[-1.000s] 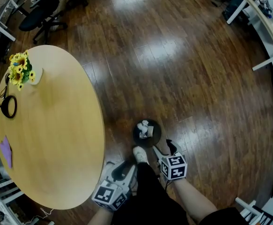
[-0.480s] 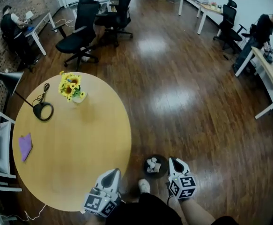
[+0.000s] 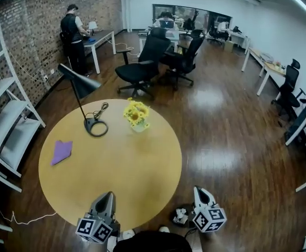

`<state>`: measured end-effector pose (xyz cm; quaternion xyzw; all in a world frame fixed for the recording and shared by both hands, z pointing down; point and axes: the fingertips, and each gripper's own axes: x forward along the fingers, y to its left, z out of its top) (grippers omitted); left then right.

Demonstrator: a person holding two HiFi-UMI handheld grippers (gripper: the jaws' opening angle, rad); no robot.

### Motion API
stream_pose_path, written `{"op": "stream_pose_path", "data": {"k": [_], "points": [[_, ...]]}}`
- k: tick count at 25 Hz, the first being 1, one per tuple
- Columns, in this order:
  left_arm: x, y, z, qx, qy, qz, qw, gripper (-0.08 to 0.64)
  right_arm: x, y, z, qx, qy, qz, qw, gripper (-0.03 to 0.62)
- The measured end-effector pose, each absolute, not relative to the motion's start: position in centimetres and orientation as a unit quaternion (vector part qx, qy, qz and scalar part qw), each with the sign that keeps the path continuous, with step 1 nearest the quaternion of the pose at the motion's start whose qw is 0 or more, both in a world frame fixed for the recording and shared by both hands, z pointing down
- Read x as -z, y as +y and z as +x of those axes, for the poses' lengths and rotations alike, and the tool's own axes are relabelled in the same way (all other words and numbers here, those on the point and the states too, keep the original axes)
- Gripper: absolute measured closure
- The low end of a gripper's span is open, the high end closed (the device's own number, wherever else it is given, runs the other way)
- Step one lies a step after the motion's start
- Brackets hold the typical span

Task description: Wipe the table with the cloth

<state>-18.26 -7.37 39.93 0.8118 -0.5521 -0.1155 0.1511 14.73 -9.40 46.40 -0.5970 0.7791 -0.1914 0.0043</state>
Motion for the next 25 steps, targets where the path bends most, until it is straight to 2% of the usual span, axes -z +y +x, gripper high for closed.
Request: {"op": "stream_pose_path", "data": {"k": [6, 10, 17, 25], "points": [[-40.5, -4.6, -23.6, 0.121, -0.594, 0.783, 0.141, 0.56, -45.7, -9.6, 12.0, 0.189, 0.798, -0.572, 0.023, 0.591], [-40.8, -3.5, -25.8, 0.135, -0.615, 0.763, 0.149, 0.56, -45.3, -10.0, 10.1, 0.191, 0.809, -0.556, 0.012, 0.591], [-40.6, -3.0, -28.4, 0.139, -0.626, 0.754, 0.142, 0.56, -44.7, -10.8, 6.7, 0.183, 0.825, -0.535, 0.0, 0.591], [-41.0, -4.2, -29.2, 0.132, -0.631, 0.75, 0.147, 0.56, -45.8, -11.4, 6.6, 0.214, 0.821, -0.528, -0.016, 0.592]]}}
